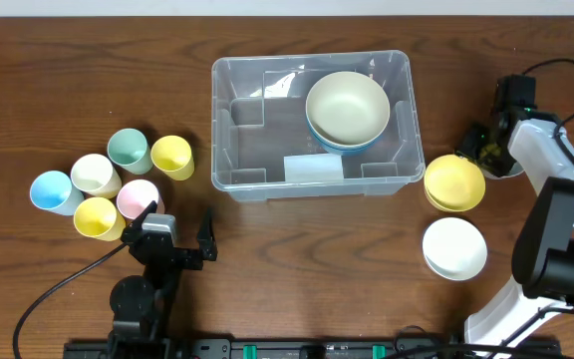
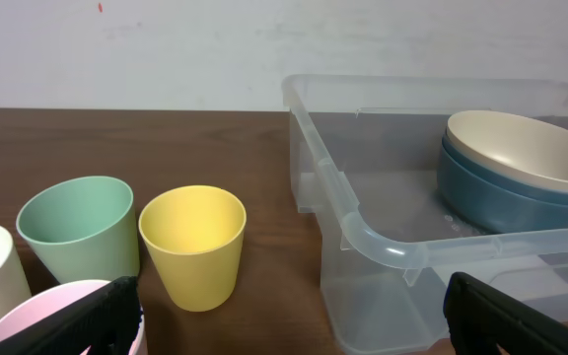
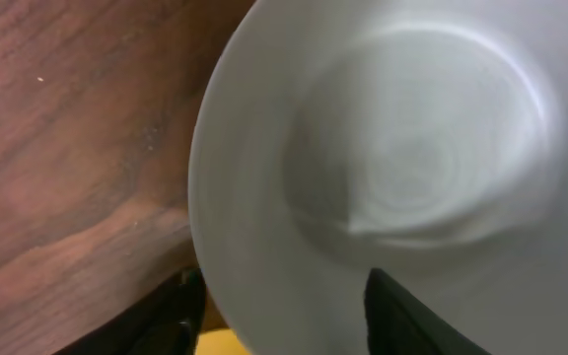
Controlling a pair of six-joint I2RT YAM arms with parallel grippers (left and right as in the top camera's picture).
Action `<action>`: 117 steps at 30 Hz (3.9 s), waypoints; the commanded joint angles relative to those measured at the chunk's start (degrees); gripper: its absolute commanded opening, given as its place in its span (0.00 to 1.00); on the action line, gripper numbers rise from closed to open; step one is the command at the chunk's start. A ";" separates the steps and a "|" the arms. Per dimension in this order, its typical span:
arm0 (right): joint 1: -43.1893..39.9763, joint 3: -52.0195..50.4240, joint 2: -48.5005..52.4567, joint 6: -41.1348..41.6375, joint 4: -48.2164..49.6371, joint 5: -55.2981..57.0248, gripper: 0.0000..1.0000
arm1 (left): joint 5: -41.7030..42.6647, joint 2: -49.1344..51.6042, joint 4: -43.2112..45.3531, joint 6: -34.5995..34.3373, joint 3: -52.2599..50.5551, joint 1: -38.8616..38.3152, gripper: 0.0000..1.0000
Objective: Pack container
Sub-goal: 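Grasp the small grey bowl with the right gripper, then carry the grey bowl into the left side of the container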
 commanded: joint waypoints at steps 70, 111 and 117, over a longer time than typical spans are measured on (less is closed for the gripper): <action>56.28 37.81 12.09 -9.81 1.81 6.62 0.04 | -0.28 -0.35 -0.61 1.03 -1.70 0.24 0.98; 50.88 38.16 24.52 -8.24 9.64 5.92 0.29 | -0.28 -0.35 -0.61 1.03 -1.70 0.24 0.98; 51.08 40.33 19.50 -8.26 6.23 1.60 0.32 | -0.28 -0.35 -0.61 1.03 -1.70 0.24 0.98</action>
